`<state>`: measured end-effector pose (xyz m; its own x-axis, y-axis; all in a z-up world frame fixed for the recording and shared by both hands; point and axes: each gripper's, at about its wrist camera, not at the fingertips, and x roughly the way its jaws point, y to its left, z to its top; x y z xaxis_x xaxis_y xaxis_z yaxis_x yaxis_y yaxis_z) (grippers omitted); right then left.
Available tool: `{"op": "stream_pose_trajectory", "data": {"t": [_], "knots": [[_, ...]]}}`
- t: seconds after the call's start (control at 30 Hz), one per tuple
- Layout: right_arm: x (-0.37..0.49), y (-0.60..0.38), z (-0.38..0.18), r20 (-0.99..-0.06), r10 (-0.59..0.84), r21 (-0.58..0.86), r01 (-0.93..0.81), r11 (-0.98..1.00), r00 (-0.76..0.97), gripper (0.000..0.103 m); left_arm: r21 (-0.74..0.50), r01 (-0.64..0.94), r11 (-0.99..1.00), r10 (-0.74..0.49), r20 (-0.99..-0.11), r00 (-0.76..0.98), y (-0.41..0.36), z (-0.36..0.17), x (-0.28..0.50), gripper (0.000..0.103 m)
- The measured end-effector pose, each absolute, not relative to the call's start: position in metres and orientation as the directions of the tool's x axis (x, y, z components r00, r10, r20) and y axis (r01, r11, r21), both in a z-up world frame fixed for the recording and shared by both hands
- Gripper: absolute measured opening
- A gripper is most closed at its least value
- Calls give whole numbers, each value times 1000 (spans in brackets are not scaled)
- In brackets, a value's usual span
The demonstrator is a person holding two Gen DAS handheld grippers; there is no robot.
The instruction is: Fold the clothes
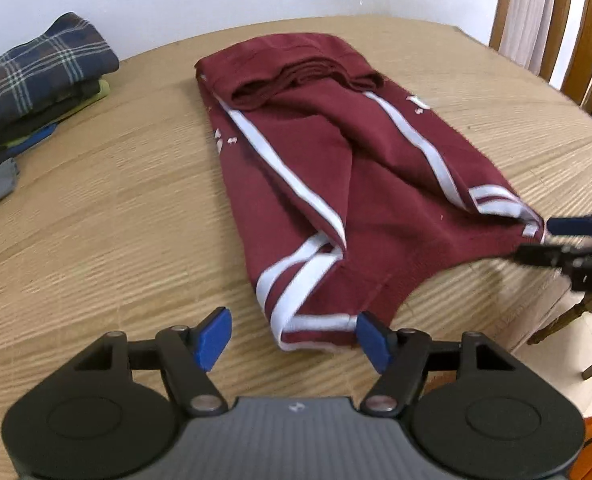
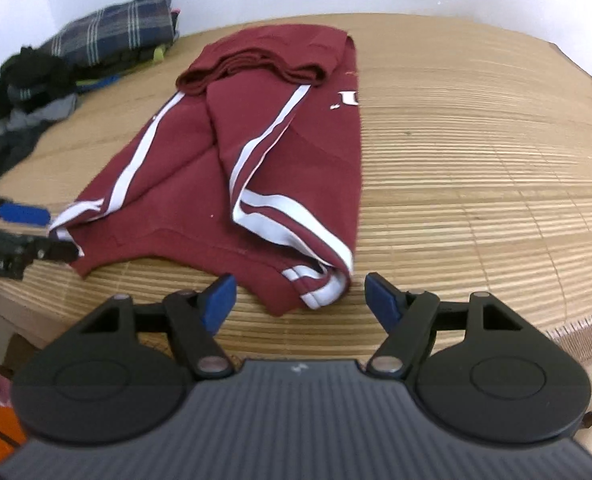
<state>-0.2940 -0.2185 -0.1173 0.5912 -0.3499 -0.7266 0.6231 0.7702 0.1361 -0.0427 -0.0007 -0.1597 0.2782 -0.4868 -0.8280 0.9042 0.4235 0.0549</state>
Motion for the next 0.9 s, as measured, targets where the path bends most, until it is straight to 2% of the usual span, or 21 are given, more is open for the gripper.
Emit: {"op": "stream_pose_trajectory", "data": {"t": [0.6,0.9], "knots": [[-298,-229,-122,-715,-351,158,629,761,604,72,64,874,482,-437,-847,303,7,-170,-45,72],[-312,-230,-124,-689,-353,170,615,770,633,73,43,887,460,-476,-831,287,9,-173,-41,74]]}}
